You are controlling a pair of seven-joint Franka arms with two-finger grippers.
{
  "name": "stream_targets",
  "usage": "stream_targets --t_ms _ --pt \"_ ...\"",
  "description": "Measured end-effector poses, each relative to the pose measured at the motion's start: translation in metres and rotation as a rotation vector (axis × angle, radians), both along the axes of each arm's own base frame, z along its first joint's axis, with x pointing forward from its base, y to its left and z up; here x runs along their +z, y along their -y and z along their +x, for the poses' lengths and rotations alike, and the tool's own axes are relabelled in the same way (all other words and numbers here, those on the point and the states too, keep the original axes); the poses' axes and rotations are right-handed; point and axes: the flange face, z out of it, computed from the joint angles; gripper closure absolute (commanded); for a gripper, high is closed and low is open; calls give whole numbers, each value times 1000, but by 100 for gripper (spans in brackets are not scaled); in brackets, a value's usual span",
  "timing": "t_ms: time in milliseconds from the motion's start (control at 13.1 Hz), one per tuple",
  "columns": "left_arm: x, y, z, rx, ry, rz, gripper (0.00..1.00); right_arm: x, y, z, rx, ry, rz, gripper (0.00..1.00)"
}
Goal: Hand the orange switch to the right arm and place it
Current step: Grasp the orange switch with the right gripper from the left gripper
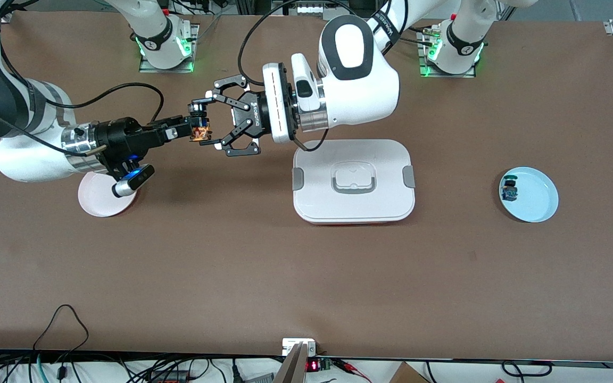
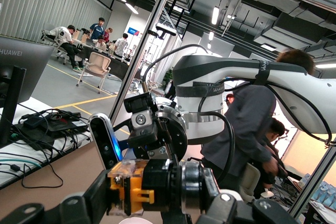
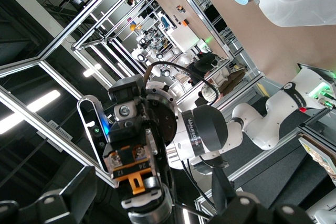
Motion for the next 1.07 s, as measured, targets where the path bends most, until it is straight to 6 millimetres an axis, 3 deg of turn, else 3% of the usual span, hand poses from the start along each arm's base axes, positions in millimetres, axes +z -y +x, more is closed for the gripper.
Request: stream_targets --t_ms 76,229,306,382,764,840,917,1069 --pt "0 0 0 0 0 0 88 1 -1 0 -3 -1 8 48" --pt "0 0 0 0 0 0 88 2 -2 1 -6 -2 19 76" --pt "0 0 0 0 0 0 88 2 -2 1 -7 -2 20 83" --pt "0 0 0 0 0 0 88 2 -2 1 -6 -2 21 89" --pt "1 0 0 2 -17 -5 85 4 -2 2 -17 13 41 90" --pt "1 0 0 2 -17 -5 65 4 -2 2 -17 13 41 90" --pt "1 0 0 2 -17 -5 1 4 -2 2 -17 14 41 90" --pt "1 0 0 2 -15 -6 0 4 -4 1 -16 14 41 90"
